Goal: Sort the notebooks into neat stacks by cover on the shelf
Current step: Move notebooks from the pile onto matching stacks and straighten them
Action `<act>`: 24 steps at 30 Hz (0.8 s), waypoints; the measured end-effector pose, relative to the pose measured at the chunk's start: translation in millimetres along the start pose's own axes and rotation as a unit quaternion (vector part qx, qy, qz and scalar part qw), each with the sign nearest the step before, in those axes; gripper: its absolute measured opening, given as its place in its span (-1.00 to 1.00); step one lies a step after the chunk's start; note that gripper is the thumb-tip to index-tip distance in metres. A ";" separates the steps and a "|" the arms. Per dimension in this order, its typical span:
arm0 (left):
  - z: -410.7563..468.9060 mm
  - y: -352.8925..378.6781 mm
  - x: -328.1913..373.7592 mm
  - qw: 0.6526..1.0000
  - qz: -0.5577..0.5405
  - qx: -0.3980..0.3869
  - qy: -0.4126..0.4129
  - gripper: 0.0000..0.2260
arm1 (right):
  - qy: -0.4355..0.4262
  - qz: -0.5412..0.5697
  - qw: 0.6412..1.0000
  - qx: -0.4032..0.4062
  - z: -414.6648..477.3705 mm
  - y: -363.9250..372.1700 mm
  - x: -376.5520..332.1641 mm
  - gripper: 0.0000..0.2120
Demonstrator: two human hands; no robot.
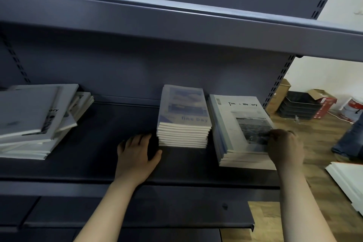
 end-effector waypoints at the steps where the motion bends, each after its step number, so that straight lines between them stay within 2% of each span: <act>1: -0.3 -0.3 -1.6 1.000 -0.003 -0.005 -0.002 -0.48 | -0.002 -0.002 1.000 -0.012 -2.8 0.8 -3.6 -0.77; 6: -6.0 -10.9 -16.4 1.000 -0.011 -0.012 0.007 -0.54 | -0.105 0.090 0.990 -0.025 -24.3 3.6 -54.0 -0.80; 12: -9.9 -68.4 -54.0 0.996 0.008 0.086 0.012 -0.59 | -0.159 0.215 0.961 -0.064 -55.7 26.5 -129.5 -0.82; 16: -9.7 -109.3 -90.1 0.986 0.029 0.167 0.008 -0.62 | -0.179 0.235 0.946 -0.132 -93.3 55.6 -175.8 -0.84; 18: -8.4 -121.5 -116.6 0.983 0.047 0.178 -0.022 -0.63 | -0.213 0.221 0.940 -0.152 -116.1 69.0 -196.9 -0.86; 20: -4.9 -124.7 -150.6 0.982 0.074 0.152 -0.080 -0.61 | -0.225 0.220 0.931 -0.184 -137.6 85.9 -211.9 -0.87; 24: 3.8 -117.8 -213.1 0.974 0.107 0.044 -0.193 -0.47 | -0.215 0.226 0.923 -0.225 -168.1 117.9 -227.2 -0.88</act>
Point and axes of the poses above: each hand's wrist, its own z-axis towards the middle knuckle, its own y-axis out of the palm, x = y × z, the point moved 9 cm from there along z, towards the middle knuckle, and after that the axes turned 12 degrees about z, right-handed, at the moved point
